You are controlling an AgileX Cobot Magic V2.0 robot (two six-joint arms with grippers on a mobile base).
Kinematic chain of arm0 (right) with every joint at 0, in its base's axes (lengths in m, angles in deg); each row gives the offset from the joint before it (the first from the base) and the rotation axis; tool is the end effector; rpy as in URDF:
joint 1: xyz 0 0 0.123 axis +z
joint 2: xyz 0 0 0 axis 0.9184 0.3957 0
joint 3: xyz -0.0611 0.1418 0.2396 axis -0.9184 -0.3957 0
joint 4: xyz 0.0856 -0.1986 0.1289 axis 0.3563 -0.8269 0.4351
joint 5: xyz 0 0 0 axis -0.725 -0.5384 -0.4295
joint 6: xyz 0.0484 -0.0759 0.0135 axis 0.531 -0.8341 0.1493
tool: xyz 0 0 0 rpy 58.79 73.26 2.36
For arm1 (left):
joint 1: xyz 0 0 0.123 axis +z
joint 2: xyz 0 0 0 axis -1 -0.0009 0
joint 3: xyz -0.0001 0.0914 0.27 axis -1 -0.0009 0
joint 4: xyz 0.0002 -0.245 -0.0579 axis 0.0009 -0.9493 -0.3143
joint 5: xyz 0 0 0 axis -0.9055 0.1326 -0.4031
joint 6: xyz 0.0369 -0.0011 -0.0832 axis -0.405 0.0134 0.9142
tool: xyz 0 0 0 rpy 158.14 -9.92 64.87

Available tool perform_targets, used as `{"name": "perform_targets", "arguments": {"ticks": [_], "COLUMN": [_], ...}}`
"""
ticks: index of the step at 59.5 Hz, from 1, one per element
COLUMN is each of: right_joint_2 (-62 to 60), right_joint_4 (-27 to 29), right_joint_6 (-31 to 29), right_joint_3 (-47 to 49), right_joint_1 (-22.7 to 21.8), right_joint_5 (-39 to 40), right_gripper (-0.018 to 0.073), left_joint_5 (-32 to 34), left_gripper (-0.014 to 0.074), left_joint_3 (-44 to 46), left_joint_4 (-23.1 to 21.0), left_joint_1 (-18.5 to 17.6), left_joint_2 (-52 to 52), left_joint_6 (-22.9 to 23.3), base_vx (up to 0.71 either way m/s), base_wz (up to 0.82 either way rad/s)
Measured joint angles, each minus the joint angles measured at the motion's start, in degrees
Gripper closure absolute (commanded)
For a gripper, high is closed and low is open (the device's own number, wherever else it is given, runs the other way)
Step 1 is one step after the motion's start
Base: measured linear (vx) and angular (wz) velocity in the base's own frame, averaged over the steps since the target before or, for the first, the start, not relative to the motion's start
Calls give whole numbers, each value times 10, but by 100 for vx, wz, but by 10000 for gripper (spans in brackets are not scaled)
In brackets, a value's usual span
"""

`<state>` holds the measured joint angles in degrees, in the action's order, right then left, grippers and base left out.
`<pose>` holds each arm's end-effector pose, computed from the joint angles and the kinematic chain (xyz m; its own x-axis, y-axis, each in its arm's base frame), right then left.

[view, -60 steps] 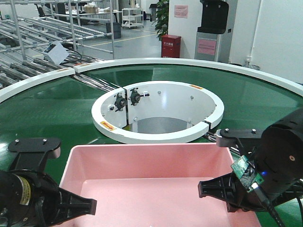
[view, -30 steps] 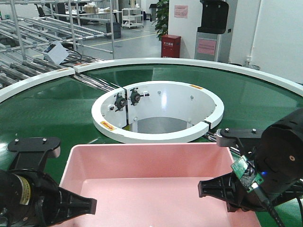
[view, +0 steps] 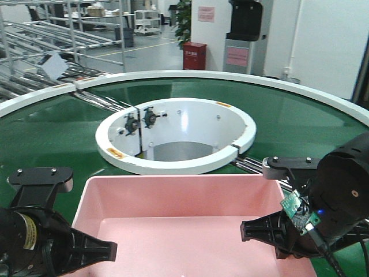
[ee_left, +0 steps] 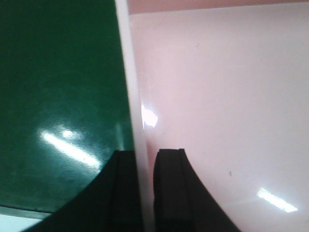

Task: Grab pink bin and stack on right shelf
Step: 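Hold the bin in both grippers while turning toward the metal shelf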

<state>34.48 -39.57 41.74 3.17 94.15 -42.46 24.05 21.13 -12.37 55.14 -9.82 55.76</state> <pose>0.2691 0.1225 0.3231 -0.9064 0.0006 -0.4225 -0.0116 0.9996 0.0263 0.2215 -0.1356 0.3225 -0.8196 0.0067 -0.5729 0.1137 0.9819 -0.1512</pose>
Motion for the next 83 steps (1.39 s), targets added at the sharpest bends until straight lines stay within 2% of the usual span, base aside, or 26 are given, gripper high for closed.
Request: {"name": "perform_targets", "arguments": {"ticks": [21,83], "right_joint_2": [0,0], "right_joint_4": [0,0], "right_joint_6": [0,1], "right_joint_3": [0,0], "right_joint_1": [0,0], "right_joint_5": [1,-4], "right_gripper": [559,559], "left_joint_5": [0,1], "left_gripper": [524,524], "left_joint_3": [0,0], "left_joint_4": [0,-2], "left_joint_1": [0,0], "left_joint_2": [0,0], "left_joint_6": [0,0], "base_vx": [-10,-12], "base_wz": [-45,-73]}}
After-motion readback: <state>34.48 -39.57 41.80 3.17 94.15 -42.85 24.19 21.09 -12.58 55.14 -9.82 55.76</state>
